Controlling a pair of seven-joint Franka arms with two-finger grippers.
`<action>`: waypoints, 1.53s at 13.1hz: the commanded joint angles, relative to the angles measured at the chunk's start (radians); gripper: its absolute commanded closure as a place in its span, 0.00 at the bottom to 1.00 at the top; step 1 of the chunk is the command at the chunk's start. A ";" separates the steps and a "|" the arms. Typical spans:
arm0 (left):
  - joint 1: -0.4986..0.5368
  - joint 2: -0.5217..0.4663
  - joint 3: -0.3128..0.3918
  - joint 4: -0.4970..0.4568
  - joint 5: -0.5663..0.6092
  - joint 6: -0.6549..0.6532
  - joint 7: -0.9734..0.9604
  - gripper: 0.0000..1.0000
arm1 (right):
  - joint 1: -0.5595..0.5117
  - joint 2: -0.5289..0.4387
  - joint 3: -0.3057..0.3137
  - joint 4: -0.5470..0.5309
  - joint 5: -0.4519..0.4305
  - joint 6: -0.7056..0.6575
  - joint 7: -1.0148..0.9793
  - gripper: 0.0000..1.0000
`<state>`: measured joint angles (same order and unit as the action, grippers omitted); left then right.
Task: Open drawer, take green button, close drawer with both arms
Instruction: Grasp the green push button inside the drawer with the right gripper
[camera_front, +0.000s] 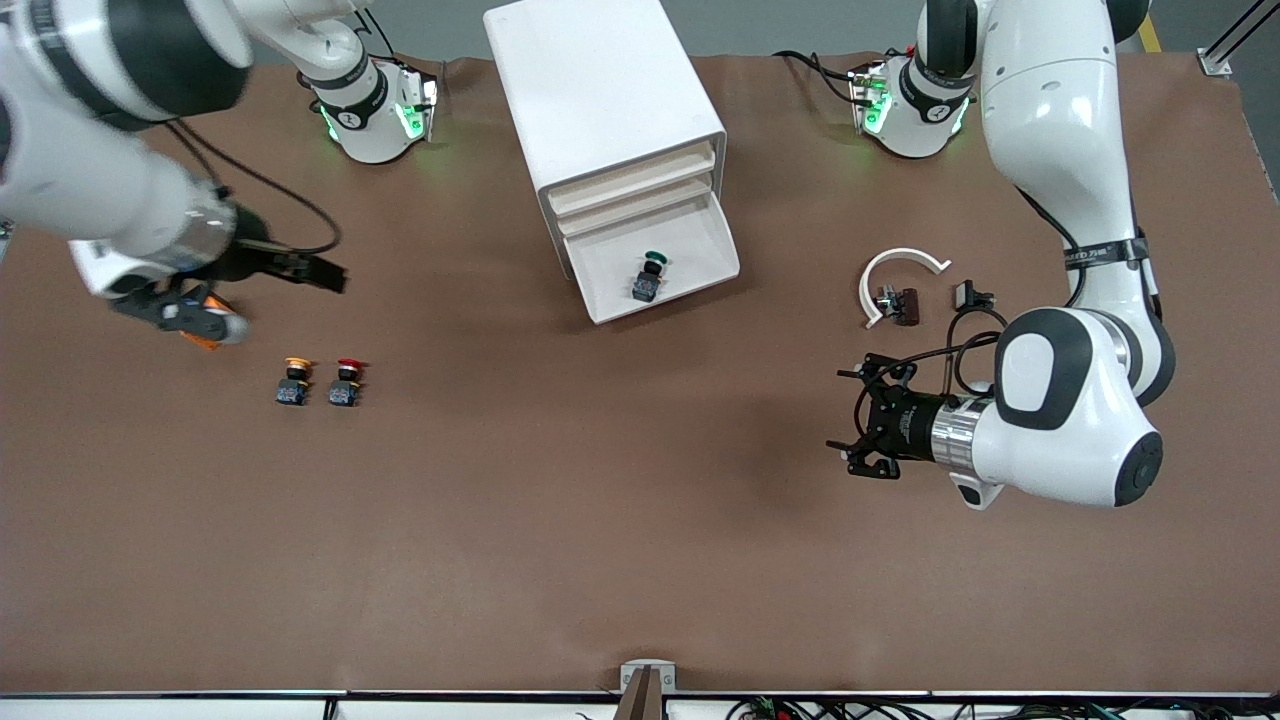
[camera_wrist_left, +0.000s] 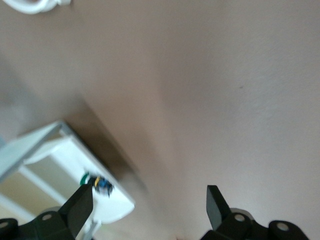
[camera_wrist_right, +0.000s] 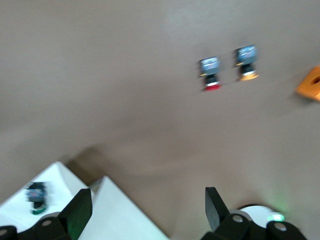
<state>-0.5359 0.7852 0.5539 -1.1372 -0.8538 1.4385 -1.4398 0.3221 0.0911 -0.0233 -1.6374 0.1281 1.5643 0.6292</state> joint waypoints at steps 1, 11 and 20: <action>-0.055 -0.084 0.017 -0.021 0.163 0.036 0.083 0.00 | 0.182 -0.008 -0.013 -0.105 0.013 0.150 0.247 0.00; -0.116 -0.161 0.015 -0.055 0.380 0.151 0.643 0.00 | 0.567 0.192 -0.018 -0.222 -0.011 0.688 0.659 0.00; -0.151 -0.155 0.015 -0.061 0.387 0.191 0.742 0.00 | 0.649 0.387 -0.020 -0.124 -0.160 0.688 0.764 0.00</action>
<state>-0.6597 0.6512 0.5586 -1.1662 -0.4891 1.6068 -0.7110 0.9455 0.4207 -0.0292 -1.8031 0.0064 2.2565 1.3655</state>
